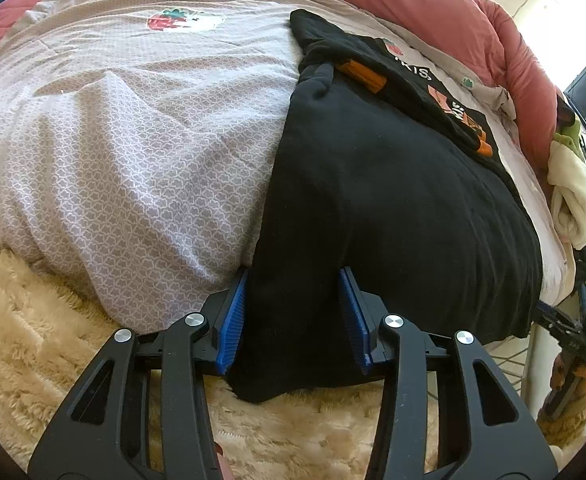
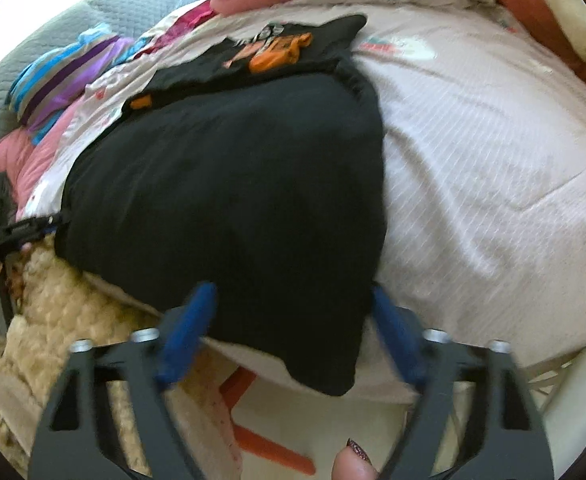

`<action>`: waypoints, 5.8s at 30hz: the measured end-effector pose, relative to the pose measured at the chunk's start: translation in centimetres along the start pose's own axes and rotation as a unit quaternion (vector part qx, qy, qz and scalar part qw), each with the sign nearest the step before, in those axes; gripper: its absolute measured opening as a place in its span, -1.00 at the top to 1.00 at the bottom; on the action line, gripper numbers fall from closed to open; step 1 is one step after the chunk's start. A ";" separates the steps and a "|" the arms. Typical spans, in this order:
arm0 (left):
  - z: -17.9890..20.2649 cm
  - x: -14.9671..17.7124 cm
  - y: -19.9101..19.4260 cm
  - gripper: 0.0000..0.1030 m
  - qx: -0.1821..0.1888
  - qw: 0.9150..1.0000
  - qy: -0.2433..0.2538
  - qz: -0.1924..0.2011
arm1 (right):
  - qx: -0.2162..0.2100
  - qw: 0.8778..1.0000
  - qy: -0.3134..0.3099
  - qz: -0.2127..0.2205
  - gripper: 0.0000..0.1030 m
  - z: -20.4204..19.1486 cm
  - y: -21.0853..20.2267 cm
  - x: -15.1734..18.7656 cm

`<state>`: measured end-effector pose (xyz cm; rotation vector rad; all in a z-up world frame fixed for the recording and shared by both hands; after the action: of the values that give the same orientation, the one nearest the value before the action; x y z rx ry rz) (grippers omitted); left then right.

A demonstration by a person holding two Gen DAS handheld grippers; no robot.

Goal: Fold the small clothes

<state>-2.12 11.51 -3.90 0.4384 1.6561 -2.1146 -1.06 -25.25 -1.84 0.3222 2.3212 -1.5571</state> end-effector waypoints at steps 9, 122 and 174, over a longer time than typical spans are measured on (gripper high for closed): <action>0.1 0.2 -0.1 0.31 -0.001 1.000 0.001 -0.002 | -0.021 1.000 0.018 0.001 0.22 2.7 0.3 0.8; 2.4 -17.9 -0.1 0.49 -0.108 0.983 0.075 0.127 | -0.020 0.975 0.017 0.222 -0.02 -2.6 0.3 -19.2; -3.6 -28.0 9.7 0.41 -0.139 0.986 0.048 0.078 | 0.081 0.981 0.058 0.164 0.18 0.0 9.9 -28.8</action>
<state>26.93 16.65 0.77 0.5670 1.8718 -1.7420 29.02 -21.63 0.89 0.8121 2.0911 -1.5958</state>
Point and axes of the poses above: each gripper's, at about its wrist camera, not at the fingertips, and y roughly the way its jaws point, z to its right, x to its underside, the point moved 1 cm from there along y, roughly the way its jaws point, and after that the axes turned 12 degrees about y, right-handed, at the moved point
